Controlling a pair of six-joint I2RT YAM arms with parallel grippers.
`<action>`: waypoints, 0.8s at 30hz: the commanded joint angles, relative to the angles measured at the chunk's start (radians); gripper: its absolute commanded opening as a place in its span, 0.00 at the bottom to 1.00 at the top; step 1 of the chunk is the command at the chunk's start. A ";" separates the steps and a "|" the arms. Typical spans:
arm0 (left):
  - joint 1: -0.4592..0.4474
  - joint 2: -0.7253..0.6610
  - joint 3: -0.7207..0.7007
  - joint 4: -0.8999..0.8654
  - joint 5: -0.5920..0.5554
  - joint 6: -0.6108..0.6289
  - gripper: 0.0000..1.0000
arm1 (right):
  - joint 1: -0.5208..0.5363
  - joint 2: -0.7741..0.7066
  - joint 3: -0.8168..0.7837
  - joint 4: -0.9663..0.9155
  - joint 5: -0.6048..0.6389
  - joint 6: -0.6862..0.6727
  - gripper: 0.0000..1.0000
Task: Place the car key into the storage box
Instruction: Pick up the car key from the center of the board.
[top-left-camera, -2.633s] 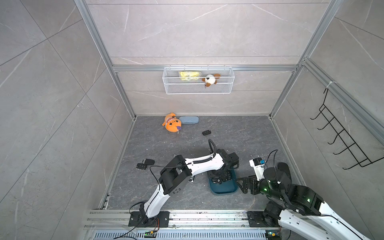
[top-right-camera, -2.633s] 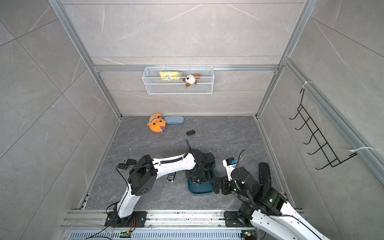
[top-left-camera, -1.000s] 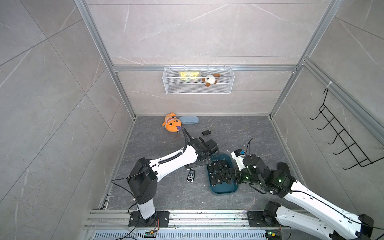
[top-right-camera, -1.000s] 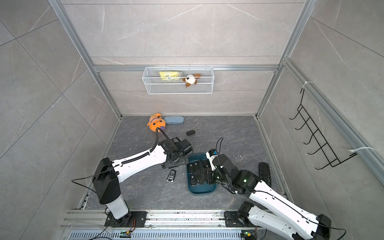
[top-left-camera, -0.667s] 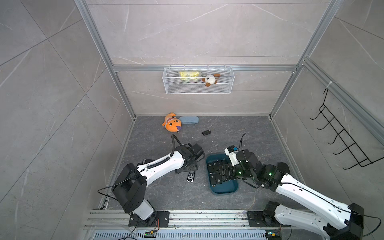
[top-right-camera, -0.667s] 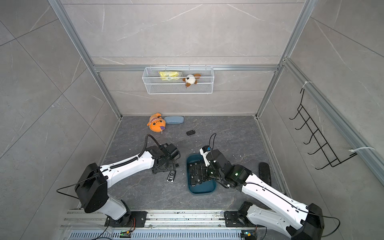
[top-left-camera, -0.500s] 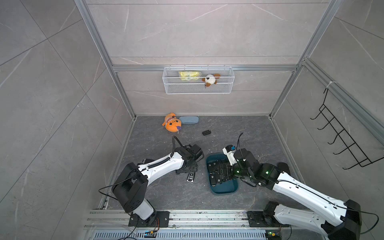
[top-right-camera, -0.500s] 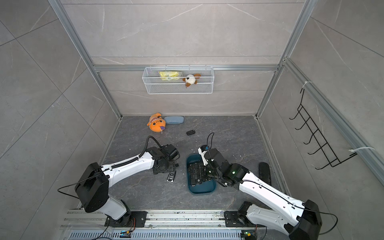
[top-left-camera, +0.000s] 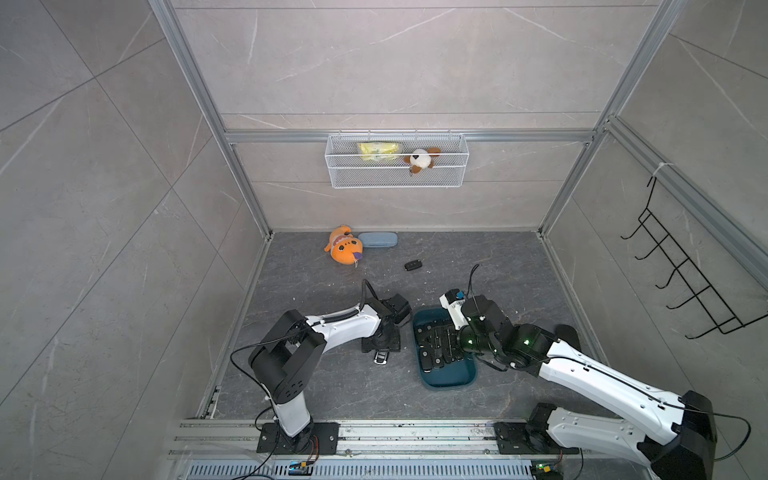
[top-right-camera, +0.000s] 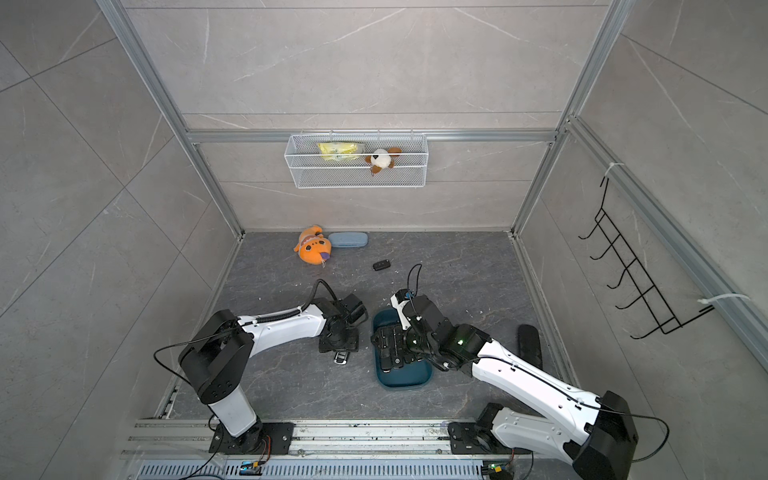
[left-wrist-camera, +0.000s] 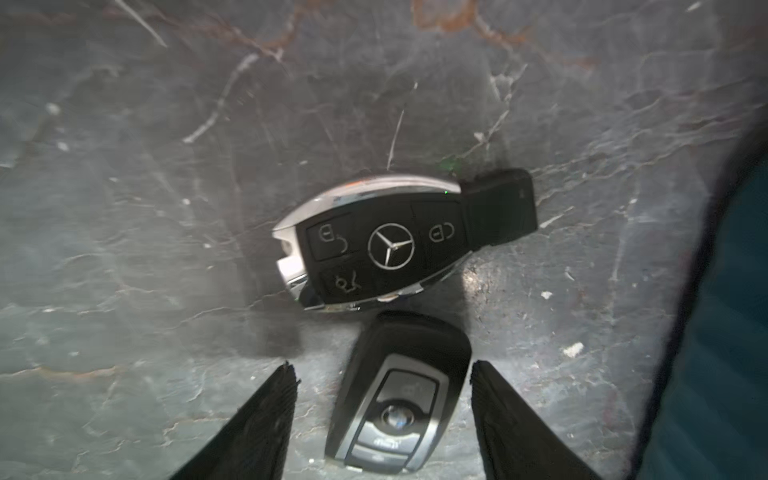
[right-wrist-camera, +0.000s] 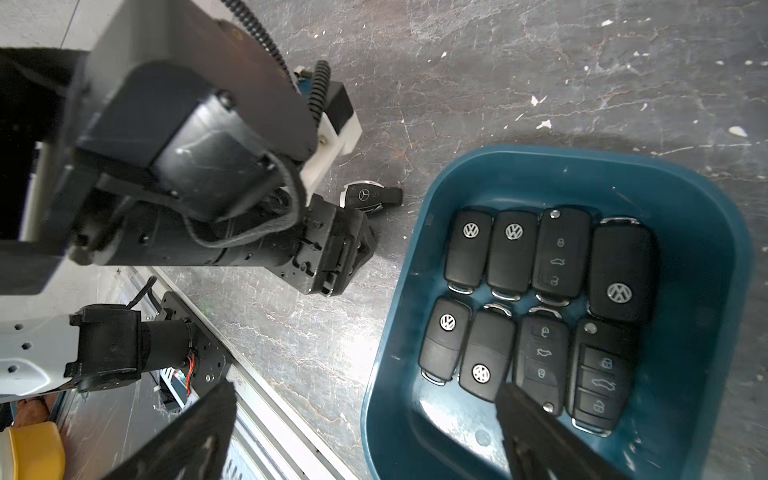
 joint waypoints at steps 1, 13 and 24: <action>0.002 0.017 -0.015 0.017 0.040 0.023 0.61 | 0.006 0.010 0.034 0.010 0.010 0.009 0.99; -0.001 -0.019 -0.018 0.005 0.055 -0.028 0.33 | 0.010 0.014 0.026 0.003 0.032 0.017 1.00; -0.069 -0.089 0.097 -0.126 0.064 -0.167 0.31 | 0.010 -0.071 -0.023 -0.035 0.095 0.037 0.99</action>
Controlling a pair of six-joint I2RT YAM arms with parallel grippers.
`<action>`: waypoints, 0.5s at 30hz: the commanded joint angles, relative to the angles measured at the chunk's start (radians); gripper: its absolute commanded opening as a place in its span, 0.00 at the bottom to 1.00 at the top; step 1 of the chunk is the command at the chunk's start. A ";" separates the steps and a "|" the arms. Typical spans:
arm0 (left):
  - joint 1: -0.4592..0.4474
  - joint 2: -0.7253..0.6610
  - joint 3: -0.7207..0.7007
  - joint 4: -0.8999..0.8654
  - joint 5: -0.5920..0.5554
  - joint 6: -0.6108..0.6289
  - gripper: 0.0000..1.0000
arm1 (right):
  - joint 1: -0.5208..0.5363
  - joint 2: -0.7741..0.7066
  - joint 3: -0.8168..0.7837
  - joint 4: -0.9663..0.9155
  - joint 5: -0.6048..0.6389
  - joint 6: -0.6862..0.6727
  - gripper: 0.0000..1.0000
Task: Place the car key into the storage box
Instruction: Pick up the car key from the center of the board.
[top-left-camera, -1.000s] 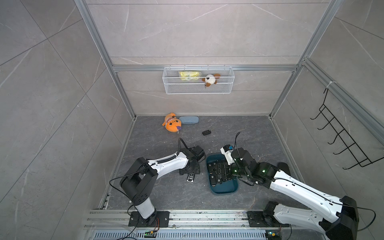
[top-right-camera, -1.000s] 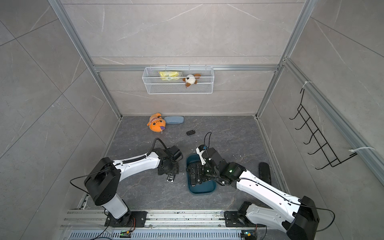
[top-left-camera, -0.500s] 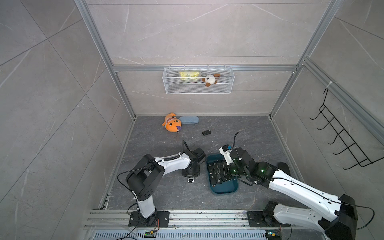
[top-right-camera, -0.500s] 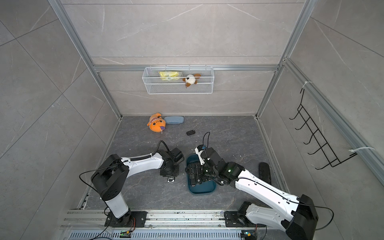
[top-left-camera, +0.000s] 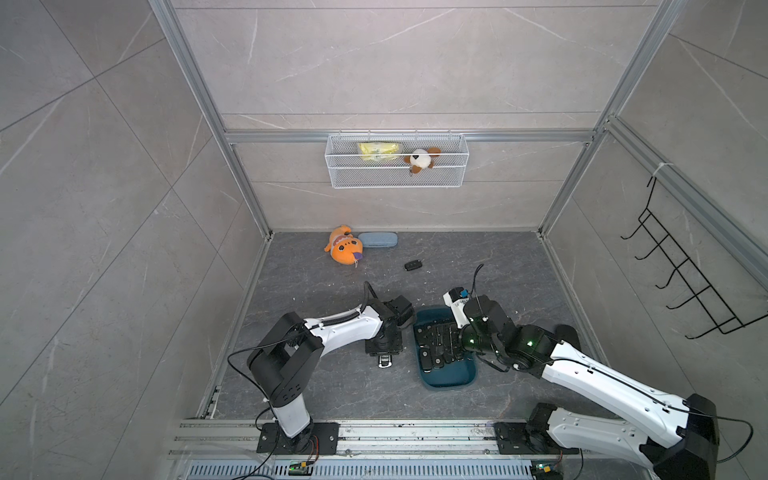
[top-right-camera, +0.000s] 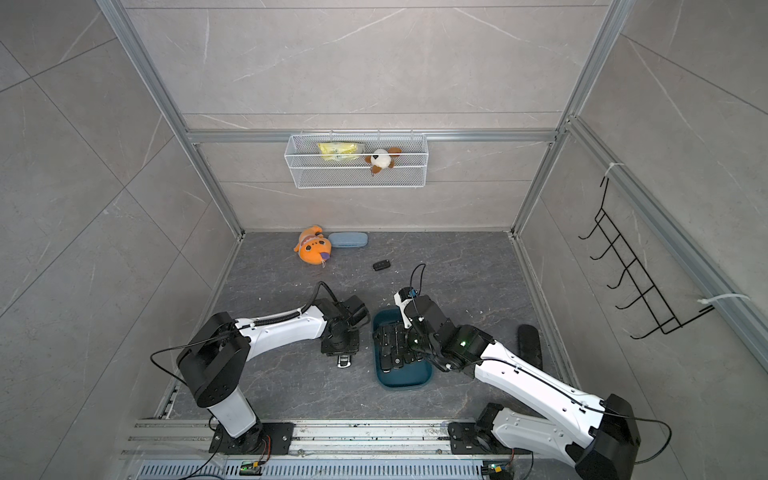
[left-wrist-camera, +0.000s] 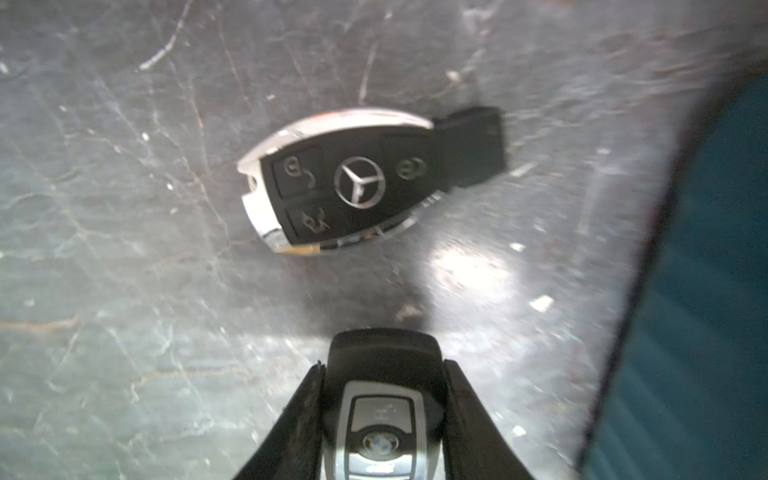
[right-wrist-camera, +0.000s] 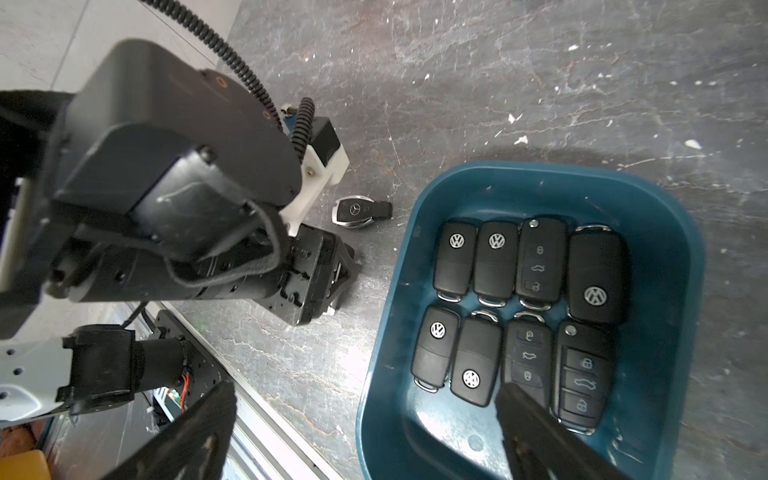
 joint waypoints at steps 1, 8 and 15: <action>-0.033 -0.059 0.073 -0.077 0.018 -0.085 0.31 | 0.007 -0.048 -0.027 -0.040 0.042 0.013 0.99; -0.112 -0.033 0.195 -0.152 0.021 -0.183 0.31 | 0.007 -0.158 -0.068 -0.101 0.073 0.022 0.99; -0.196 0.083 0.386 -0.234 0.037 -0.242 0.31 | 0.007 -0.301 -0.109 -0.192 0.106 0.035 0.99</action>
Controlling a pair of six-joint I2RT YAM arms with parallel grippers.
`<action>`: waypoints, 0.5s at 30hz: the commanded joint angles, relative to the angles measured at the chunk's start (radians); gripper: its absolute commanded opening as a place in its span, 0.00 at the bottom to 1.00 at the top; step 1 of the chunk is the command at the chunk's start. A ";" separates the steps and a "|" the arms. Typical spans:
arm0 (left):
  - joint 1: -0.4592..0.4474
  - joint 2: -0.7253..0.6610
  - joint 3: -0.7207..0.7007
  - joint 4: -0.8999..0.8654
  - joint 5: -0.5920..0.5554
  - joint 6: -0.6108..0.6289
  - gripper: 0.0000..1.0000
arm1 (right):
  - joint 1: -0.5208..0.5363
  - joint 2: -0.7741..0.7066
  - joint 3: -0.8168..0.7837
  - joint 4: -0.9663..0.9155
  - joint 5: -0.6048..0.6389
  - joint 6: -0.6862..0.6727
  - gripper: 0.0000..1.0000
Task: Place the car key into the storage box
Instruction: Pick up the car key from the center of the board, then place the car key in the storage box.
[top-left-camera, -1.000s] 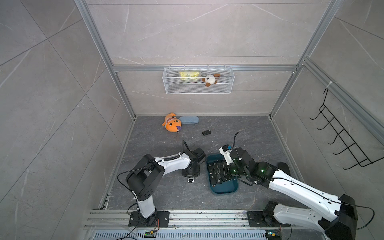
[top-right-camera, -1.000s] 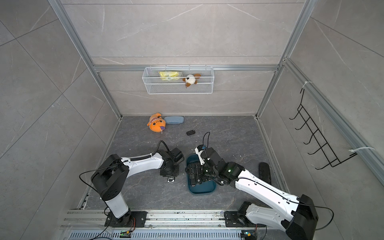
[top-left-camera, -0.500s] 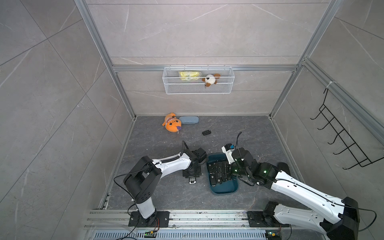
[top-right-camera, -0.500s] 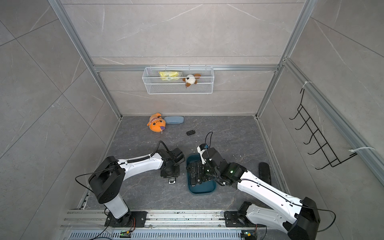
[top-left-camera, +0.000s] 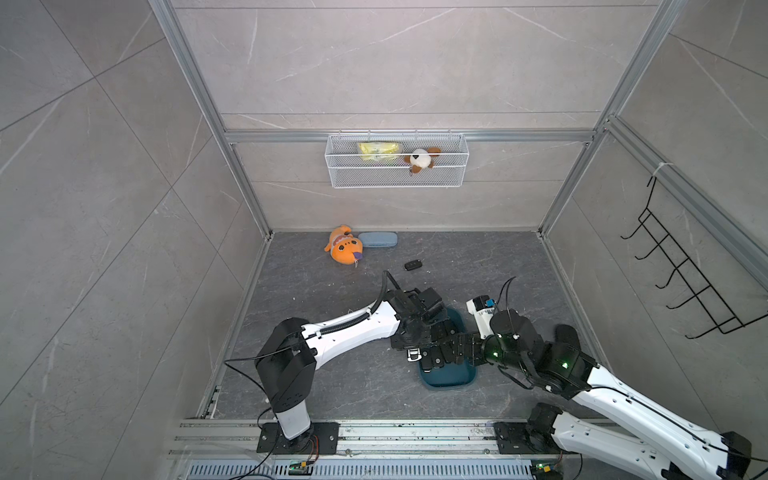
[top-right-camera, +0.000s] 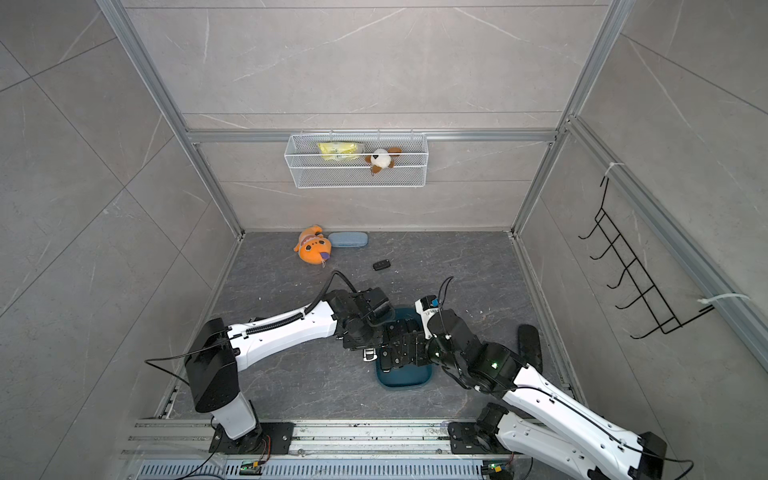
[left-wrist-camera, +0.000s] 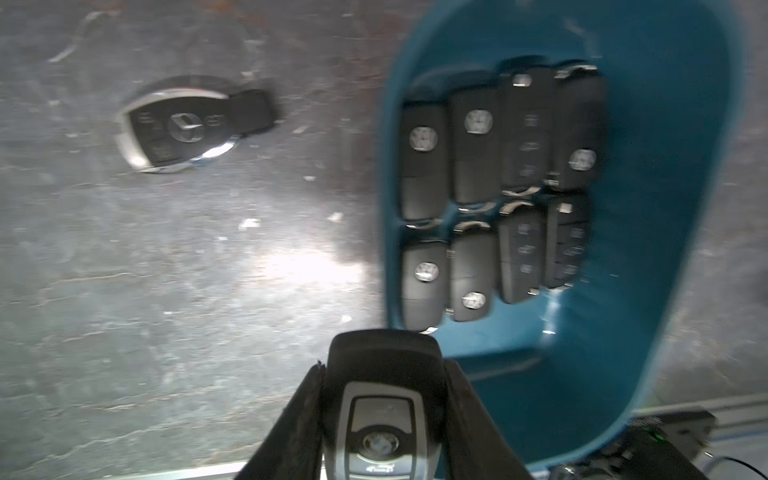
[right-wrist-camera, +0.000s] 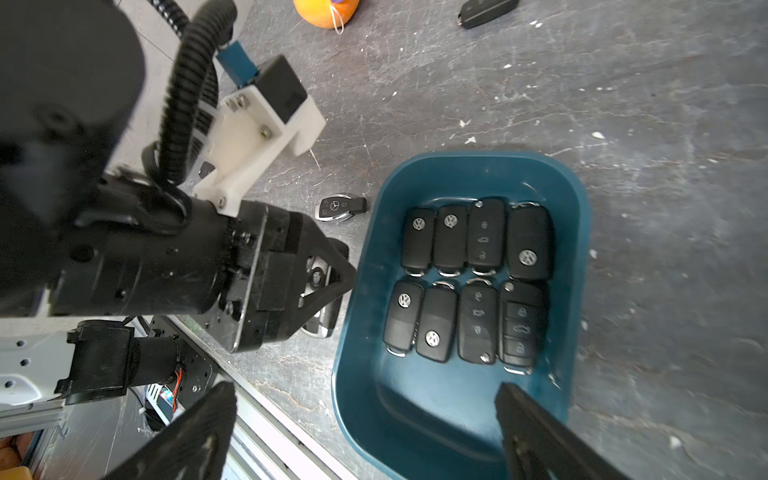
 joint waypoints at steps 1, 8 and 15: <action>-0.034 0.057 0.075 -0.075 0.037 -0.062 0.31 | 0.006 -0.062 -0.024 -0.088 0.037 0.022 0.99; -0.066 0.143 0.157 -0.067 0.072 -0.115 0.31 | 0.006 -0.198 -0.054 -0.181 0.058 0.049 0.99; -0.085 0.228 0.222 -0.030 0.157 -0.134 0.31 | 0.006 -0.302 -0.070 -0.259 0.069 0.078 0.99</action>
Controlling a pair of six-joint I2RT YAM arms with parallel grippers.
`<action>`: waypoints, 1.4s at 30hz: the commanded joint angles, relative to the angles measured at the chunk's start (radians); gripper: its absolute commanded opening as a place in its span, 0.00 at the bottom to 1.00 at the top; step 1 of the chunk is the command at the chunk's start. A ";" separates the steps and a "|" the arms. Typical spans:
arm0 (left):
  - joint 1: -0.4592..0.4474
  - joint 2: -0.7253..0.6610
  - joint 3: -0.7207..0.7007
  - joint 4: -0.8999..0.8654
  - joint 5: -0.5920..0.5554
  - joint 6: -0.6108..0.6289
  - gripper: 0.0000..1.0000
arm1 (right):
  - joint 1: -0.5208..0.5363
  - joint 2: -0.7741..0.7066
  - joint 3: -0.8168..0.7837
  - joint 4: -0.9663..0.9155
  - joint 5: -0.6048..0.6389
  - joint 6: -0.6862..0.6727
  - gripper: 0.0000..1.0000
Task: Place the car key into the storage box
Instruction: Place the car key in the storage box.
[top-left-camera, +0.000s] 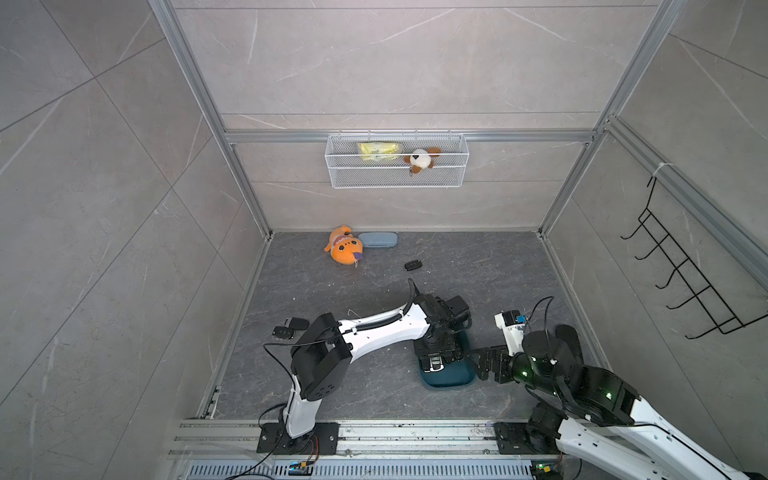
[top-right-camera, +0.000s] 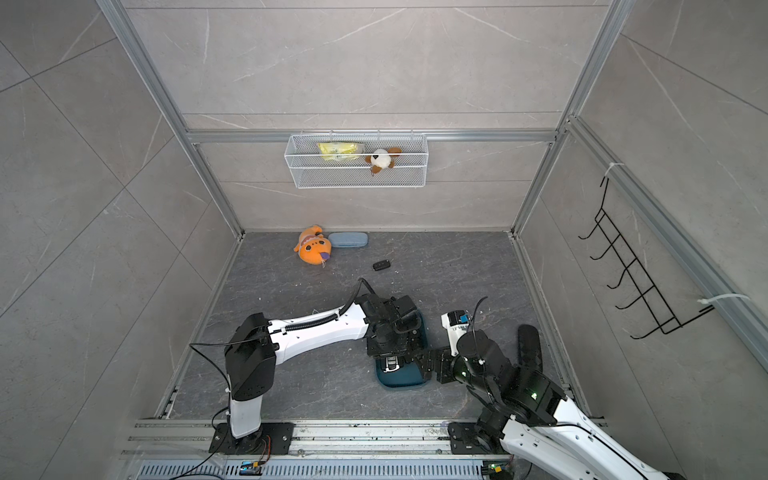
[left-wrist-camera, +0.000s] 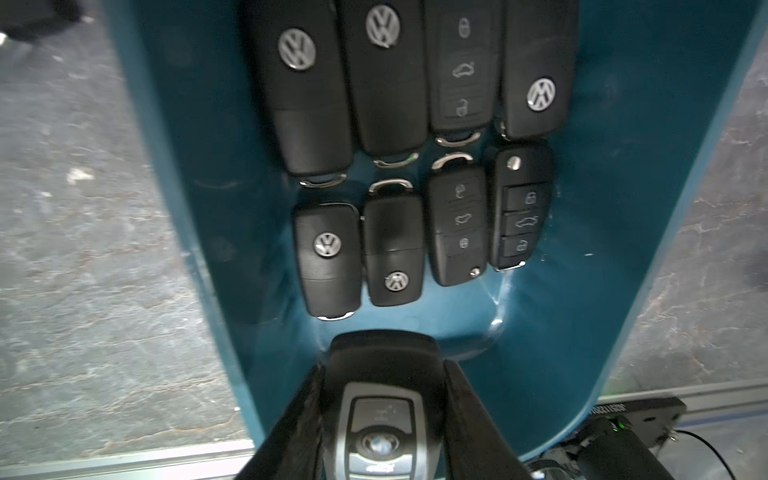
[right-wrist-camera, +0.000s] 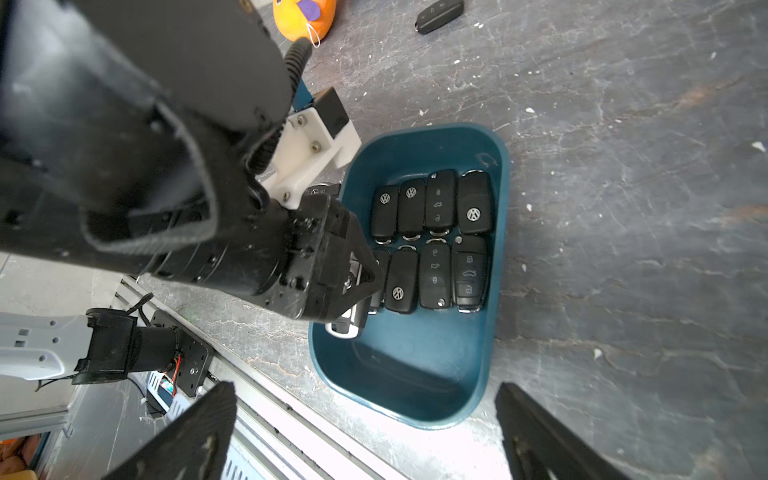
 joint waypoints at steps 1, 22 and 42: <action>-0.013 0.039 0.051 0.002 0.071 -0.035 0.31 | 0.006 -0.049 -0.018 -0.071 0.026 0.028 0.99; -0.038 0.201 0.137 0.032 0.210 -0.067 0.32 | 0.006 -0.150 -0.046 -0.135 0.020 0.057 0.99; -0.031 0.241 0.145 0.033 0.222 -0.060 0.56 | 0.006 -0.147 -0.053 -0.131 0.018 0.058 0.99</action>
